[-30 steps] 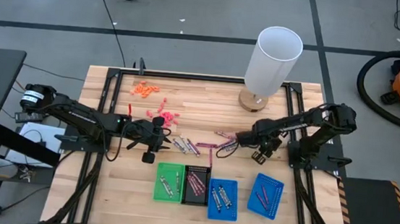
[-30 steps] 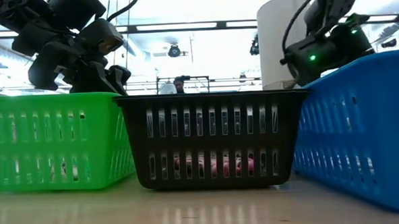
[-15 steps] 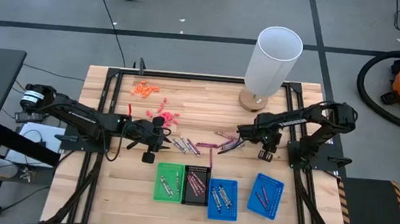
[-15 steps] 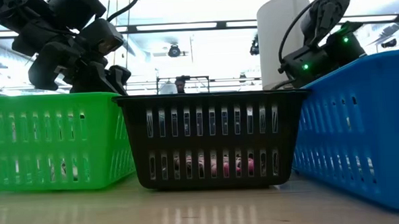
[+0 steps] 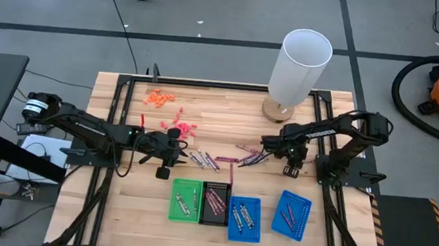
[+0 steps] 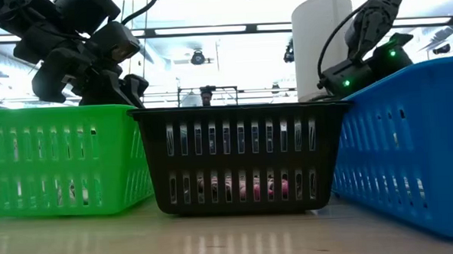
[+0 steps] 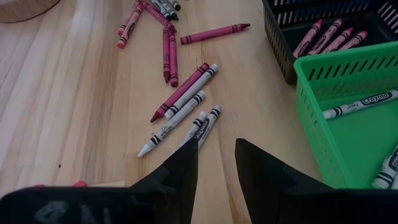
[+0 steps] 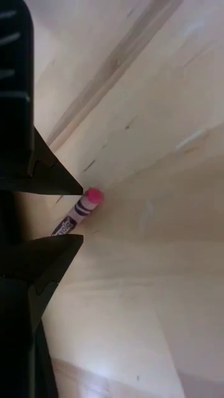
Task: Sort crayons
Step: Put the pink crayon into the black bin
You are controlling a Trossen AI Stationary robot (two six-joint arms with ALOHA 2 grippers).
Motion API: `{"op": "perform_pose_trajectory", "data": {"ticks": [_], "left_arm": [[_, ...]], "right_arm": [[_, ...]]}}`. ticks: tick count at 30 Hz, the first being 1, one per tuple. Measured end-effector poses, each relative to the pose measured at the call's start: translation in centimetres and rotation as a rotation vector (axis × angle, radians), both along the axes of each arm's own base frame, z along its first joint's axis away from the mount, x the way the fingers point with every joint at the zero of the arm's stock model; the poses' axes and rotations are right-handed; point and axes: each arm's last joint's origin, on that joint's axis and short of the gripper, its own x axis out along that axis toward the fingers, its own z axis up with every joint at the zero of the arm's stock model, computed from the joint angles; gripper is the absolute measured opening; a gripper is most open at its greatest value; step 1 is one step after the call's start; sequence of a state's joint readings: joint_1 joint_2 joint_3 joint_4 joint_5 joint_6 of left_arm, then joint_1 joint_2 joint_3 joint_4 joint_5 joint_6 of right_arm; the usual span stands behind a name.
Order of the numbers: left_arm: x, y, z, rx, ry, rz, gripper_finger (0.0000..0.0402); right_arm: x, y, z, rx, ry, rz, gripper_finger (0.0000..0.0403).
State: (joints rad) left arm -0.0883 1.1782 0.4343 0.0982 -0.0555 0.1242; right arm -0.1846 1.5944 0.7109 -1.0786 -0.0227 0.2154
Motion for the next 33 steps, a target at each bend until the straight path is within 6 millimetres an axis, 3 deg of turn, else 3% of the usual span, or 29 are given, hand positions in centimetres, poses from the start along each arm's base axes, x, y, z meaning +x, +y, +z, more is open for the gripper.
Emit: {"op": "perform_pose_trajectory", "data": {"ticks": [6, 15, 33], "left_arm": [[0.0, 0.0, 0.0, -0.004, -0.001, 0.003, 0.0117], [0.0, 0.0, 0.0, -0.016, 0.0, 0.011, 0.0117], [-0.2, 0.0, -0.2, -0.068, 0.031, 0.054, 0.0117]], "right_arm": [[0.5, -0.3, -1.7, 0.068, 0.106, 0.016, 0.0106], [3.0, -0.3, -1.7, 0.071, 0.138, 0.114, 0.0017], [7.4, -0.6, 0.5, -0.008, -0.095, 0.169, 0.0032]]}}
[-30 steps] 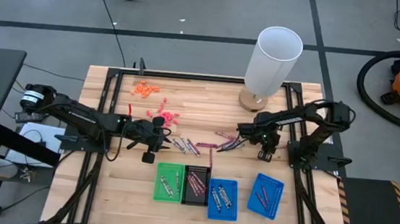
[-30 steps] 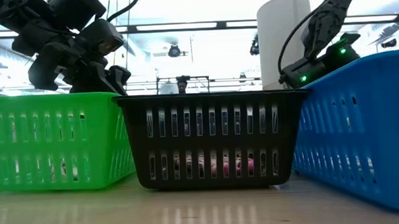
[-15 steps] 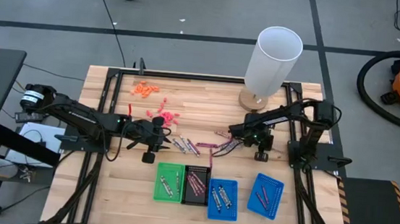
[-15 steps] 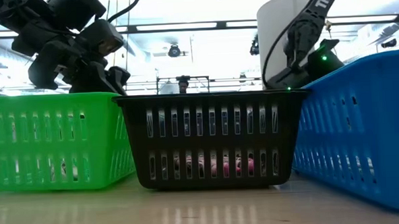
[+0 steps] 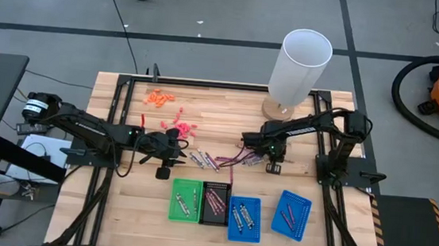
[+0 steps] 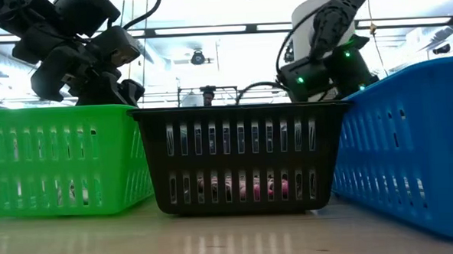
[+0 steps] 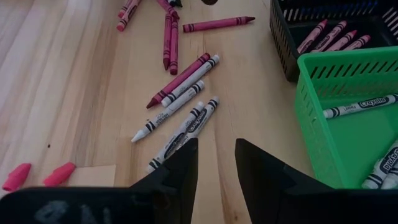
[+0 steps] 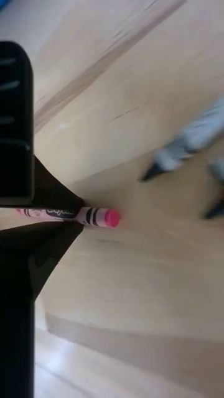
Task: Sort crayons
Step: Put the pink crayon into the black bin
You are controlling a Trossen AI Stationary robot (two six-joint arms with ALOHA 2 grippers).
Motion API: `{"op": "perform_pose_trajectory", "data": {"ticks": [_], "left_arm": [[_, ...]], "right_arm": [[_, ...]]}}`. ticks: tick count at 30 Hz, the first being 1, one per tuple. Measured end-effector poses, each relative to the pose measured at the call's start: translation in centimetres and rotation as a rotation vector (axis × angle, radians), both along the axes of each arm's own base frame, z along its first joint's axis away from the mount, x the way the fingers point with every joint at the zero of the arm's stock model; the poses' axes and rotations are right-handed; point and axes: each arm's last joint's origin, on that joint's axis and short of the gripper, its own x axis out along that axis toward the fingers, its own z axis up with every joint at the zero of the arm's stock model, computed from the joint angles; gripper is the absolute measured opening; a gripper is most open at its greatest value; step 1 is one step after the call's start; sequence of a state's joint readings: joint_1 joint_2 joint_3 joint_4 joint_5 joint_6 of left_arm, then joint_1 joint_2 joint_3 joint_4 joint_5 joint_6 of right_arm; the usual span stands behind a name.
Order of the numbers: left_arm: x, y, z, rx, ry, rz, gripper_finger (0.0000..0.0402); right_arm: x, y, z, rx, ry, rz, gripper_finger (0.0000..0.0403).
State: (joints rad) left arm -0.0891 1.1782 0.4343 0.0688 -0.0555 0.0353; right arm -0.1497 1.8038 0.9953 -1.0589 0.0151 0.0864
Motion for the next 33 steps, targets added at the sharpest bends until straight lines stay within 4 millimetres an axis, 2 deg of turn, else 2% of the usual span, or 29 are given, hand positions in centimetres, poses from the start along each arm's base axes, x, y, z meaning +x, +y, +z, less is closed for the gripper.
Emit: {"op": "perform_pose_trajectory", "data": {"ticks": [7, 16, 26, 33], "left_arm": [[0.0, 0.0, 0.0, 0.0, -0.001, 0.0, 0.0117], [0.0, 0.0, 0.0, 0.0, -0.001, 0.0, 0.0117], [0.0, 0.0, 0.0, -0.007, -0.001, 0.005, 0.0117], [0.0, 0.0, 0.0, -0.012, 0.003, 0.01, 0.0117]], "right_arm": [[1.7, -0.3, 1.6, -0.041, -0.066, 0.009, 0.0032], [3.2, -0.4, 4.6, -0.107, -0.078, -0.001, 0.0032], [4.7, 2.0, 7.6, -0.139, -0.116, -0.016, 0.0032], [4.6, 4.3, 9.9, -0.147, -0.197, -0.045, 0.0032]]}}
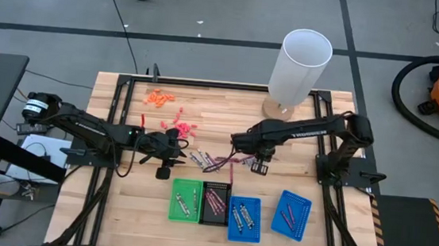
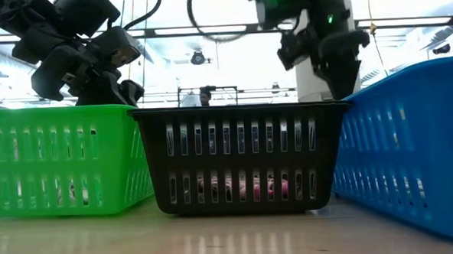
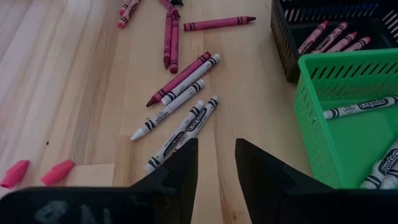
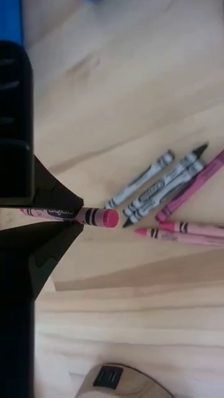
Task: Sort crayons
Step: Put the pink crayon into the black bin
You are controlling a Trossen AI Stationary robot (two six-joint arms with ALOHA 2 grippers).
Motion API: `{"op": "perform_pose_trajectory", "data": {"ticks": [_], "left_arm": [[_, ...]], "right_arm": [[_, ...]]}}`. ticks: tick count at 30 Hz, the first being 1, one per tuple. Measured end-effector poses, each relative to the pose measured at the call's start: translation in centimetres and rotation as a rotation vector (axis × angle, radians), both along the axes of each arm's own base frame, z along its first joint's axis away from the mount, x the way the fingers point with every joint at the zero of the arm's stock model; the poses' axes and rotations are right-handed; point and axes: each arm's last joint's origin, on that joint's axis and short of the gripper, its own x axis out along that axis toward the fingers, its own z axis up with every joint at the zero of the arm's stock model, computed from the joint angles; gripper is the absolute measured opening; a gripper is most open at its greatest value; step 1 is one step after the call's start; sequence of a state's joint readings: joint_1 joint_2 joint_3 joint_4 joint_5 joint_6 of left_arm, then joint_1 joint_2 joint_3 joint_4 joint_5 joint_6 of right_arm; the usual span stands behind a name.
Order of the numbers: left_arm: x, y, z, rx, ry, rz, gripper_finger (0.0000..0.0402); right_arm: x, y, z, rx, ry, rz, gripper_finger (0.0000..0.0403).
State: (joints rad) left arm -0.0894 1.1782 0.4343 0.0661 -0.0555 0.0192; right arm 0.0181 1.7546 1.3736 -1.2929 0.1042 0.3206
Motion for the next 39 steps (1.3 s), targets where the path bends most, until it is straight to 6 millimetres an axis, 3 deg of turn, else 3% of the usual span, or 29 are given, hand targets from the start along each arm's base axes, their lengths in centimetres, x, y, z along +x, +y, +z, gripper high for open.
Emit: {"op": "perform_pose_trajectory", "data": {"ticks": [10, 17, 26, 39], "left_arm": [[0.0, 0.0, 0.0, -0.001, 0.0, 0.001, 0.0117], [0.0, 0.0, 0.0, -0.001, 0.0, 0.001, 0.0117], [0.0, 0.0, 0.0, -0.001, 0.0, 0.001, 0.0117], [0.0, 0.0, 0.0, -0.001, 0.001, 0.001, 0.0117]], "right_arm": [[-2.0, 3.0, 4.0, 0.097, -0.18, -0.178, 0.0032], [-2.8, 5.7, 5.5, 0.152, -0.29, -0.242, 0.0032], [-0.3, 8.8, 6.6, 0.213, -0.627, -0.092, 0.0032], [6.6, 10.9, 0.5, 0.337, -0.818, 0.132, 0.0032]]}}
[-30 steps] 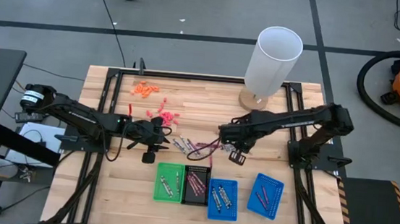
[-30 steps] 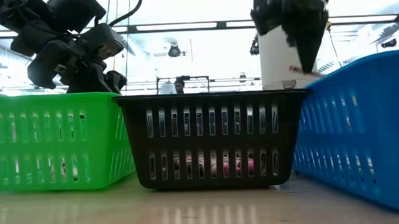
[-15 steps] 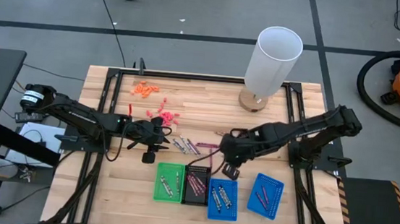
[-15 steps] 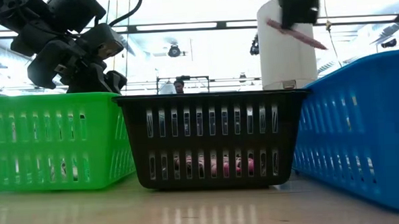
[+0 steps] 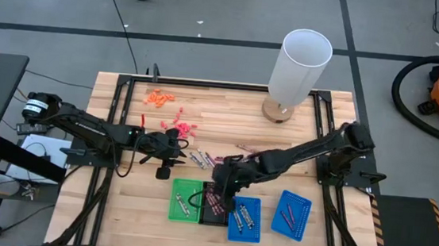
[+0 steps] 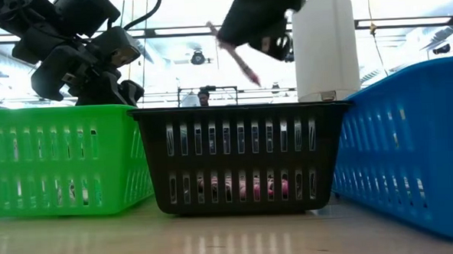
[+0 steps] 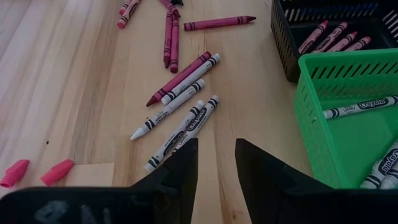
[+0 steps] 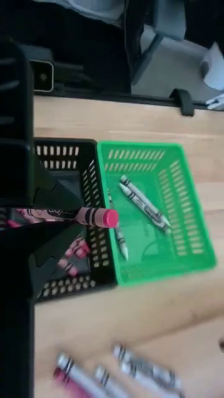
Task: Sort crayons
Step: Put the pink crayon into the black bin
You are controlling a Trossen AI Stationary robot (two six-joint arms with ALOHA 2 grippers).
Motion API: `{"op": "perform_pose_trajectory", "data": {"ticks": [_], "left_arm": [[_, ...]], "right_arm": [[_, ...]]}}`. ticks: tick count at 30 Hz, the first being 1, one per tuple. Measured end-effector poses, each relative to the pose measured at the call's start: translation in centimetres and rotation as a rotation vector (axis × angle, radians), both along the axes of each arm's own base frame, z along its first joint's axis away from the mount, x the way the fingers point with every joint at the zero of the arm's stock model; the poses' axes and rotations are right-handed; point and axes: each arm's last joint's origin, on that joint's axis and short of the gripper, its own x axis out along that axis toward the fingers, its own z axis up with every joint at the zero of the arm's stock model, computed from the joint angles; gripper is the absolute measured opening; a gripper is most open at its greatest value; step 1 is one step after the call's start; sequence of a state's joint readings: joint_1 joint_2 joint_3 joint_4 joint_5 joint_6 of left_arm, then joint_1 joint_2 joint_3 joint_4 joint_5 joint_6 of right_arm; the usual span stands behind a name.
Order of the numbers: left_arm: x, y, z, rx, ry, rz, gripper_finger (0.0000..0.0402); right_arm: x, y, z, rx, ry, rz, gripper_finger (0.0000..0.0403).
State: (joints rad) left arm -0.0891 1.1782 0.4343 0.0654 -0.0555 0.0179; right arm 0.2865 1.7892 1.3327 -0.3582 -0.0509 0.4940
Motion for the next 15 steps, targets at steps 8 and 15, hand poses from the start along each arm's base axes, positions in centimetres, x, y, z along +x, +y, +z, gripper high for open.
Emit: {"op": "perform_pose_trajectory", "data": {"ticks": [8, 15], "left_arm": [[0.0, 0.0, 0.0, 0.001, 0.006, -0.001, 0.0117], [-0.1, 0.0, -0.1, 0.002, 0.013, 0.0, 0.0117]], "right_arm": [[2.2, 0.7, -4.7, 0.058, 0.055, 0.048, 0.0032], [2.7, 0.9, -6.6, 0.091, 0.092, 0.059, 0.0034]]}}
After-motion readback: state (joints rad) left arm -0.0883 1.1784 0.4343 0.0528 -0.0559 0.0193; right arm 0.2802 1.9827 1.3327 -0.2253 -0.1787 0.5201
